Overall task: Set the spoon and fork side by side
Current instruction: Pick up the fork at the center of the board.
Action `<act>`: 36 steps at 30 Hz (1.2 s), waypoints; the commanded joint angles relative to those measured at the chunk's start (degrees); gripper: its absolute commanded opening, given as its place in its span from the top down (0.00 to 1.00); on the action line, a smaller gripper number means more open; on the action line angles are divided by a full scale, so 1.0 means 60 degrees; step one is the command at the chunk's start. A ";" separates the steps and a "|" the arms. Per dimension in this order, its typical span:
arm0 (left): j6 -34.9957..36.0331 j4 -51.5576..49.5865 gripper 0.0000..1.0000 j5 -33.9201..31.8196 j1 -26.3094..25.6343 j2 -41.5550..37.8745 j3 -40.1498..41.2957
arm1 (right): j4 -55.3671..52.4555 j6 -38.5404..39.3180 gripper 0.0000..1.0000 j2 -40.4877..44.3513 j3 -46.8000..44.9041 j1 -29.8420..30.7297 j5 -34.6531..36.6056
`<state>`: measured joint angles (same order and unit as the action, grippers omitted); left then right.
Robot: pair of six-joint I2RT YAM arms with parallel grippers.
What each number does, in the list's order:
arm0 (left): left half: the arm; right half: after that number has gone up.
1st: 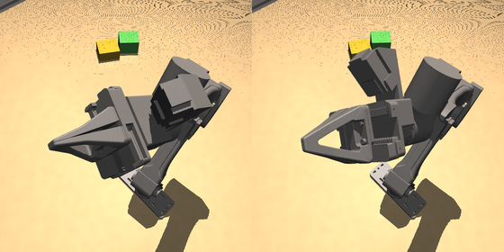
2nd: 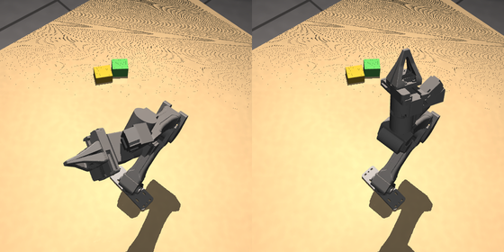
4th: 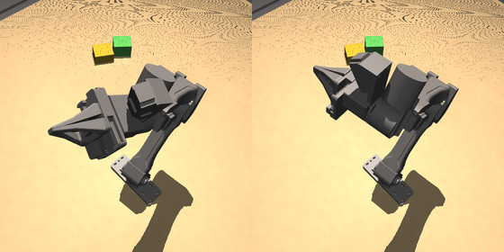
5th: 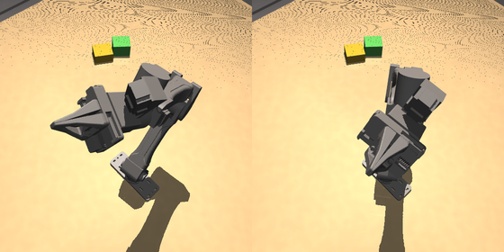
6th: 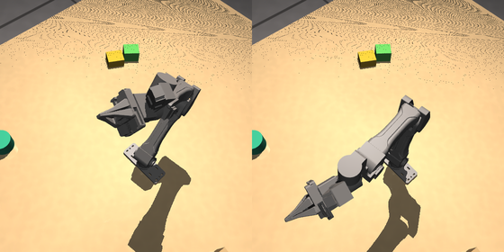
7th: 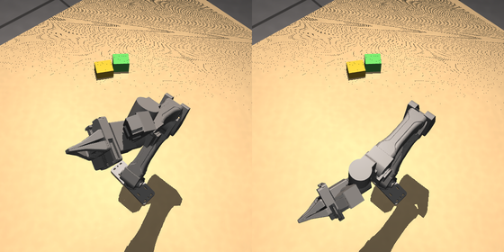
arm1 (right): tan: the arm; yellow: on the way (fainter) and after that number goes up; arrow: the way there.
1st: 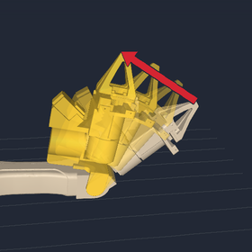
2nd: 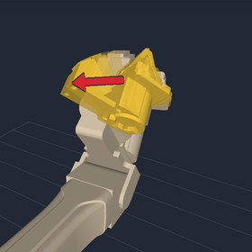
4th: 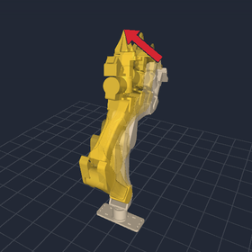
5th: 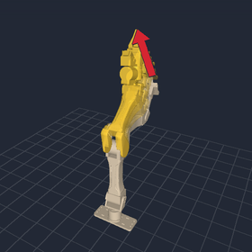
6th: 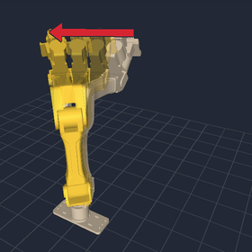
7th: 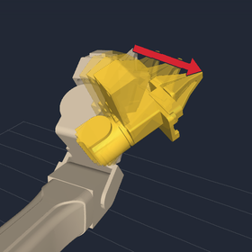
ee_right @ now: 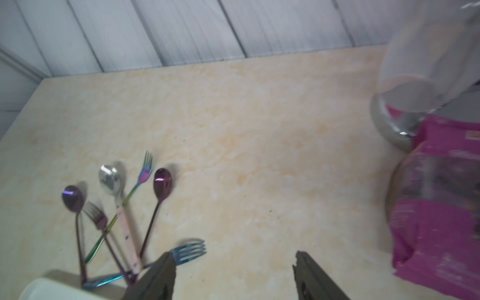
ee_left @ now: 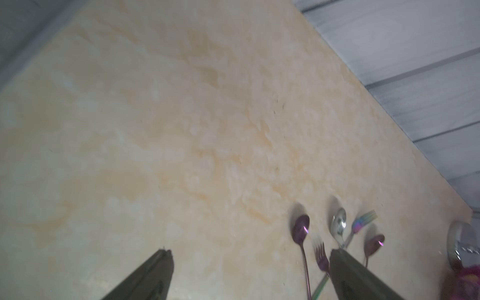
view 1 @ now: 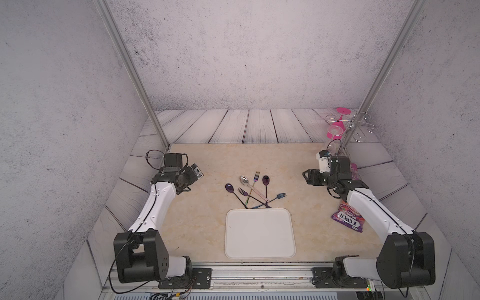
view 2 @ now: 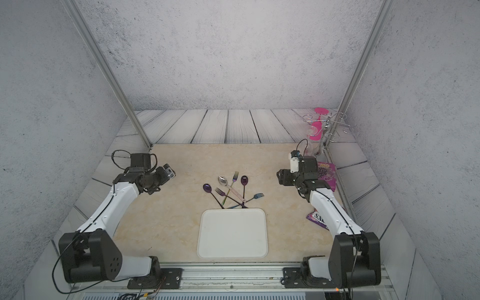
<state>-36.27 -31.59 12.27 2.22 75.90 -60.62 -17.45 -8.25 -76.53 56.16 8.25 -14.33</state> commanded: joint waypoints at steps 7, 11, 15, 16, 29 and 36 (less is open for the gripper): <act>-0.0145 -0.0725 0.03 0.2533 0.0164 -0.1873 0.1673 | -0.2498 0.1894 0.35 -0.2229 0.2055 0.3058 -0.0980; 0.0376 -0.1135 0.03 0.3100 0.0161 -0.2469 0.2108 | -0.3154 0.2668 0.39 -0.3578 0.3105 0.3988 -0.0773; 0.0985 -0.1978 0.01 0.2489 0.0162 -0.3134 0.2078 | -0.4054 0.3276 0.41 -0.4989 0.4366 0.4600 -0.0110; 0.1079 -0.2074 0.01 0.2370 0.0167 -0.3242 0.2087 | -0.4183 0.3341 0.42 -0.5312 0.4646 0.4698 -0.0012; 0.1544 -0.2322 0.01 0.2320 0.0171 -0.3455 0.2003 | -0.5315 0.3900 0.48 -0.8003 0.7560 0.5337 0.0738; 0.1607 -0.2295 0.01 0.2364 0.0164 -0.3421 0.2032 | -0.5511 0.4062 0.51 -0.8791 0.8477 0.5414 0.0499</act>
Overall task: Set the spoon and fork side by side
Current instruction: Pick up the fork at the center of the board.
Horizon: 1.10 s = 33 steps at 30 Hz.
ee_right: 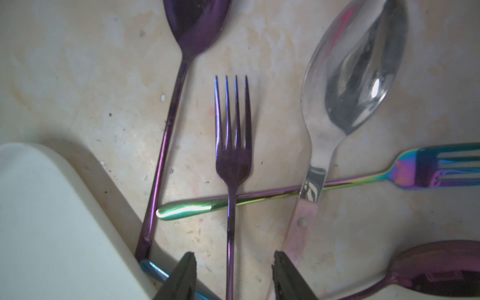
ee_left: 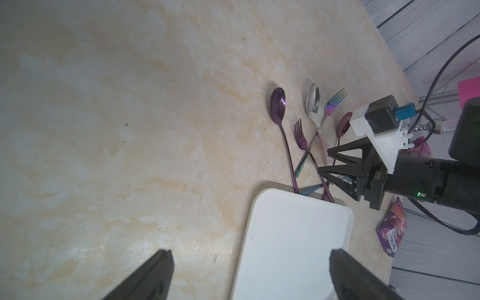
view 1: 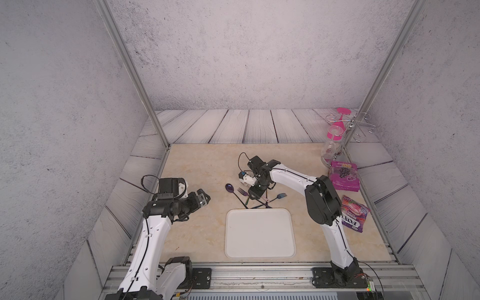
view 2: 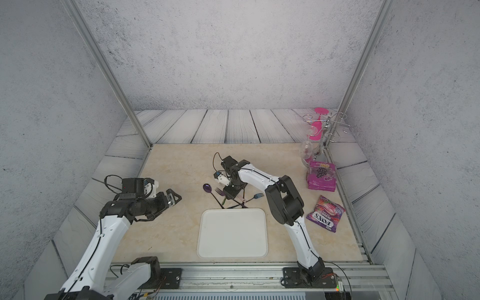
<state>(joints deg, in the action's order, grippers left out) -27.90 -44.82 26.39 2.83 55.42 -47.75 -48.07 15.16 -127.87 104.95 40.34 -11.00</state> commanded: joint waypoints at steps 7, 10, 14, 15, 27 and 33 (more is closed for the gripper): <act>0.0241 -0.0051 0.01 0.0054 0.0065 0.0009 -0.0099 | -0.0524 0.0213 0.54 -0.0775 0.0873 0.0074 -0.0122; 0.0247 -0.0045 0.01 0.0069 0.0068 0.0029 -0.0099 | -0.0528 0.0184 0.56 -0.0963 0.0986 0.0085 -0.0129; 0.0255 -0.0031 0.01 0.0084 0.0065 0.0027 -0.0099 | -0.0546 0.0123 0.60 -0.1193 0.1146 0.0089 -0.0129; 0.0256 -0.0030 0.01 0.0082 0.0062 0.0029 -0.0099 | -0.0528 0.0094 0.61 -0.1214 0.1168 0.0100 -0.0110; 0.0256 -0.0127 0.01 -0.0031 0.0062 -0.0063 -0.0149 | -0.0408 -0.0249 0.77 -0.1305 0.1000 0.0234 0.0504; 0.0241 -0.0145 0.01 -0.0070 0.0068 -0.0156 -0.0157 | 0.0237 -0.0670 0.91 -0.0744 0.0331 0.0293 0.0826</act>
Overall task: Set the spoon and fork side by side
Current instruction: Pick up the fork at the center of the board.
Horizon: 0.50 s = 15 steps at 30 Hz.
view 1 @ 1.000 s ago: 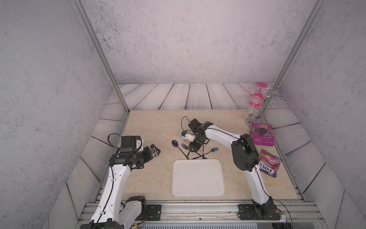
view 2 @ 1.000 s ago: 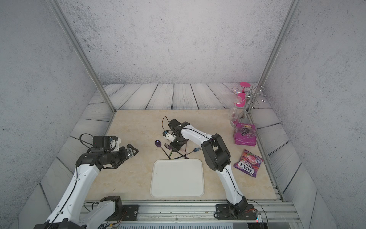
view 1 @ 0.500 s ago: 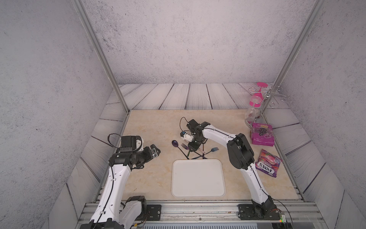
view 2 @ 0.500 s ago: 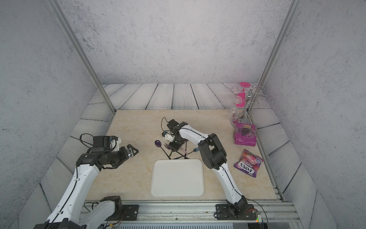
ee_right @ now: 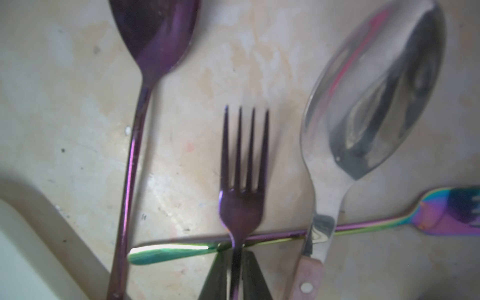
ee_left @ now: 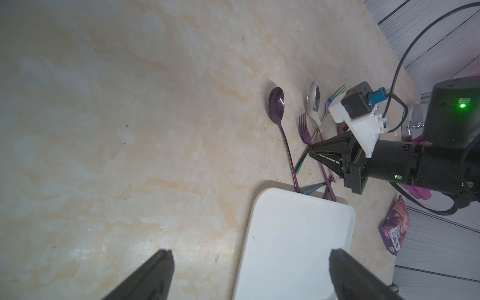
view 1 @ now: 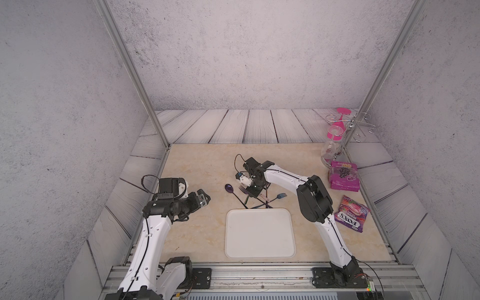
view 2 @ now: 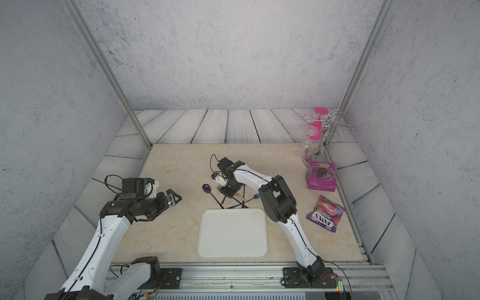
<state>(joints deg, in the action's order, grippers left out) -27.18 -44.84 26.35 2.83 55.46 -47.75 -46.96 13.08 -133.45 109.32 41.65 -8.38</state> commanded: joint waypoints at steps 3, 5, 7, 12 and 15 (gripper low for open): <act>0.0106 -0.0194 0.01 -0.0182 0.0059 -0.0249 -0.0203 | 0.0355 -0.0664 1.00 0.0492 -0.0625 0.0104 0.0630; 0.0093 -0.0282 0.01 -0.0294 0.0068 -0.0336 -0.0241 | 0.0558 -0.0906 1.00 0.0812 -0.0749 0.0115 0.0816; 0.0092 -0.0340 0.01 -0.0430 0.0057 -0.0461 -0.0266 | 0.0720 -0.1178 1.00 0.1198 -0.0854 0.0154 0.1014; 0.0077 -0.0510 0.01 -0.0640 0.0065 -0.0789 -0.0353 | 0.0861 -0.2287 1.00 0.2672 -0.1299 0.0372 0.1703; 0.0111 -0.0615 0.01 -0.0848 0.0059 -0.0991 -0.0439 | 0.0612 -0.3515 1.00 0.3608 -0.1699 0.0597 0.2052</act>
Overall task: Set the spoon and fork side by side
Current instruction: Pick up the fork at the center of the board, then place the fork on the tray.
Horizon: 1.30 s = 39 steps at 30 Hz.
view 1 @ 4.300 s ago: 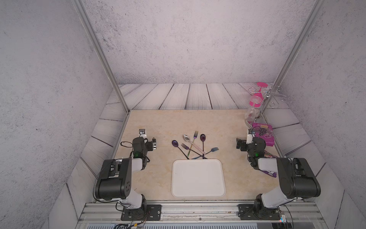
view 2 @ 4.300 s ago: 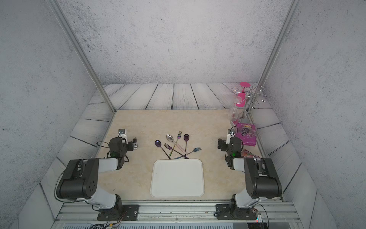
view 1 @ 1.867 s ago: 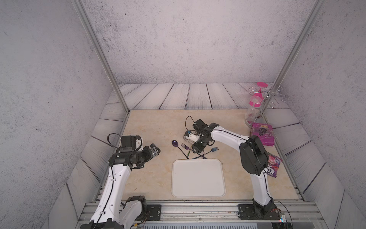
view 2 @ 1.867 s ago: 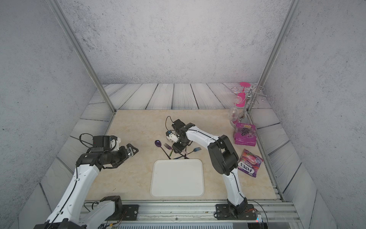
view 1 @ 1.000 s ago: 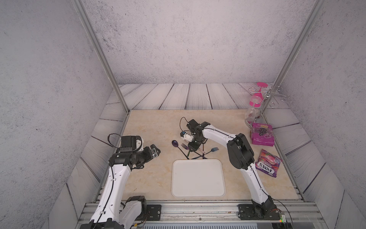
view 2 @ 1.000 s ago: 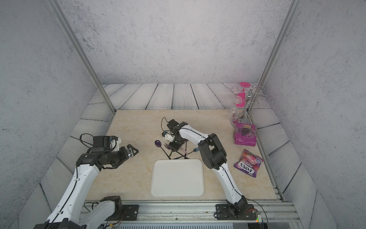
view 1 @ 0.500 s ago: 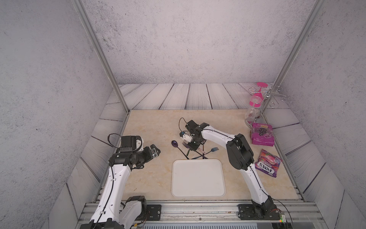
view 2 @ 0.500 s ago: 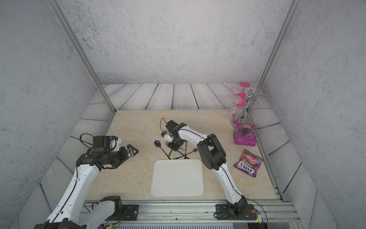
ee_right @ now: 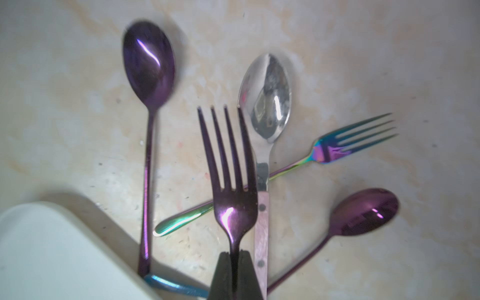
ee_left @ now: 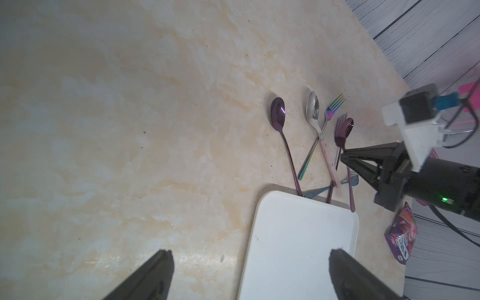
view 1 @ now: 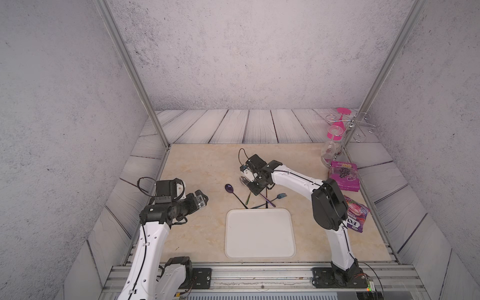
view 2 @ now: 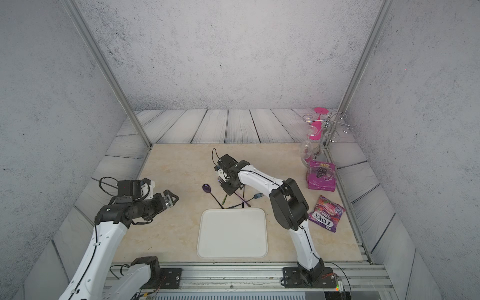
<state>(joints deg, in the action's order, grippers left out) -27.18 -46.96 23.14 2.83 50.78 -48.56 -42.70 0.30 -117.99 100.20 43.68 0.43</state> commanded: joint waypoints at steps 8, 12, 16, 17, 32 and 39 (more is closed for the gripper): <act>-0.0069 -0.0303 0.01 -0.1363 0.0070 -0.1082 -0.0159 | -0.0250 -0.7600 1.00 0.3404 -0.2628 0.1992 0.0912; -0.0107 -0.0265 0.01 -0.1521 0.0070 -0.1484 -0.0111 | 0.0433 -1.0179 1.00 0.3731 -0.3673 0.3307 0.1321; -0.0084 -0.0286 0.01 -0.1386 0.0058 -0.1725 -0.0115 | 0.0769 -1.1636 1.00 0.3394 -0.3763 0.4109 0.1907; -0.0084 -0.0285 0.01 -0.1341 0.0054 -0.1792 -0.0102 | 0.0615 -1.1836 1.00 0.3209 -0.3632 0.4207 0.1980; 0.0018 -0.0065 0.01 -0.0948 0.0053 -0.1833 -0.0038 | 0.0120 -1.2710 1.00 0.0641 -0.1700 0.4385 0.1850; 0.0066 -0.0007 0.00 -0.0760 0.0053 -0.1746 -0.0059 | 0.0017 -1.2669 1.00 0.0197 -0.1459 0.4342 0.1696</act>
<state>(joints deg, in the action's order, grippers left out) -27.38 -47.68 17.63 2.83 40.51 -49.08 -40.14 -75.31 -115.68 90.39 69.80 9.61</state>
